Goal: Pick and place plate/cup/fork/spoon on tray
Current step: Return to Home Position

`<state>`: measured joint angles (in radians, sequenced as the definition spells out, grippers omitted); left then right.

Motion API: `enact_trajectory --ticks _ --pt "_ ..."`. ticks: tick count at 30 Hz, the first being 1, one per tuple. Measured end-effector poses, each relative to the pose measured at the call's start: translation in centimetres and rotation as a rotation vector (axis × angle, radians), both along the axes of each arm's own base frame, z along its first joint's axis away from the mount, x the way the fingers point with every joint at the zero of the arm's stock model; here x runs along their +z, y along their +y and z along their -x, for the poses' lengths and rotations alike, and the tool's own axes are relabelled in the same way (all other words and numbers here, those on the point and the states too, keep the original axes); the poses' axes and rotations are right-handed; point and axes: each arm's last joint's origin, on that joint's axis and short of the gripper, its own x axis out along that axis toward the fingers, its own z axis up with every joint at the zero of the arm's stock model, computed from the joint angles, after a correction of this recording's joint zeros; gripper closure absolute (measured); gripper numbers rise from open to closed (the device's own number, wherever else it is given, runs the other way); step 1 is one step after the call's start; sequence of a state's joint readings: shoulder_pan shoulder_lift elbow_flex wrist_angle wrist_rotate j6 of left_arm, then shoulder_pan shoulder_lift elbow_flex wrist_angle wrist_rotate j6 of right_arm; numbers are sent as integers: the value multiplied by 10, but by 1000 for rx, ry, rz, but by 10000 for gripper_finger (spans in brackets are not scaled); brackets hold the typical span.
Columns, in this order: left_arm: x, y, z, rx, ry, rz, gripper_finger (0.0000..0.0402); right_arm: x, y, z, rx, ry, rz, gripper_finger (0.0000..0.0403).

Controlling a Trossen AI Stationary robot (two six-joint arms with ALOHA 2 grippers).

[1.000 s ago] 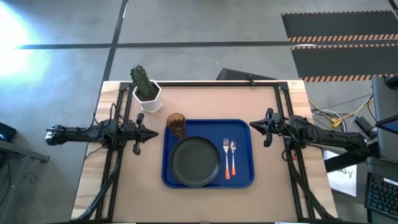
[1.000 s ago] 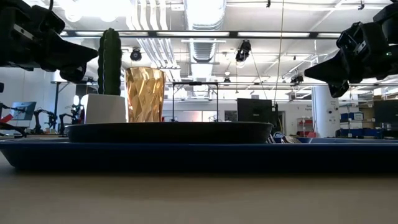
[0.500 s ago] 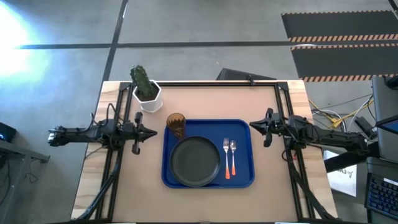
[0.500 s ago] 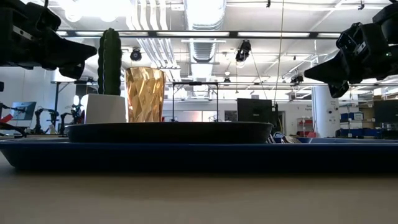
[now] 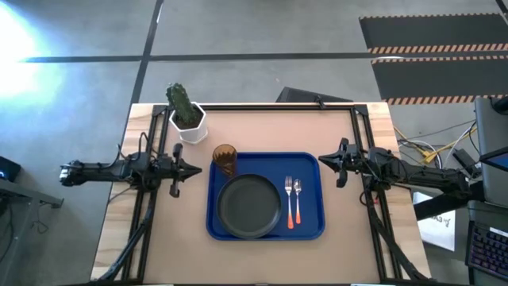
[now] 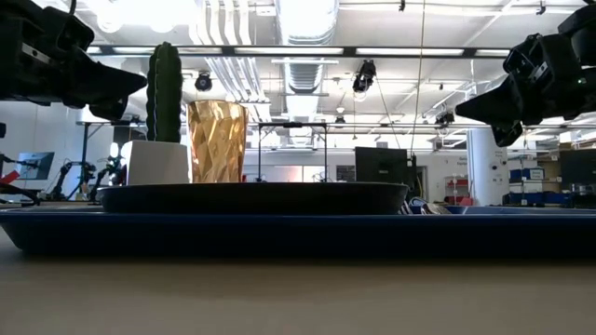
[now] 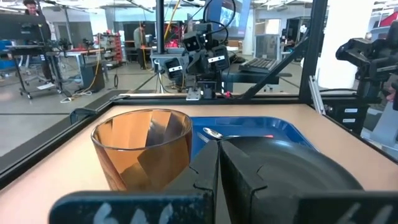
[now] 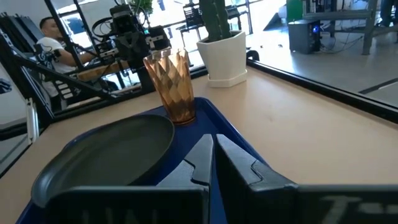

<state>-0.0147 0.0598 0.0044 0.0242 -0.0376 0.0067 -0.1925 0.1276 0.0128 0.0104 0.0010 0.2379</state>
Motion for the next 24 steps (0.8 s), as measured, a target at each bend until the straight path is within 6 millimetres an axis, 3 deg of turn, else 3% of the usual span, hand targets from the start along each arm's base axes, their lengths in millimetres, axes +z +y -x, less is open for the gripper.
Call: enact_trajectory --ticks 24 --pt "3 0 2 2 -41 -33 402 0 0 0 1 -1 6 394"
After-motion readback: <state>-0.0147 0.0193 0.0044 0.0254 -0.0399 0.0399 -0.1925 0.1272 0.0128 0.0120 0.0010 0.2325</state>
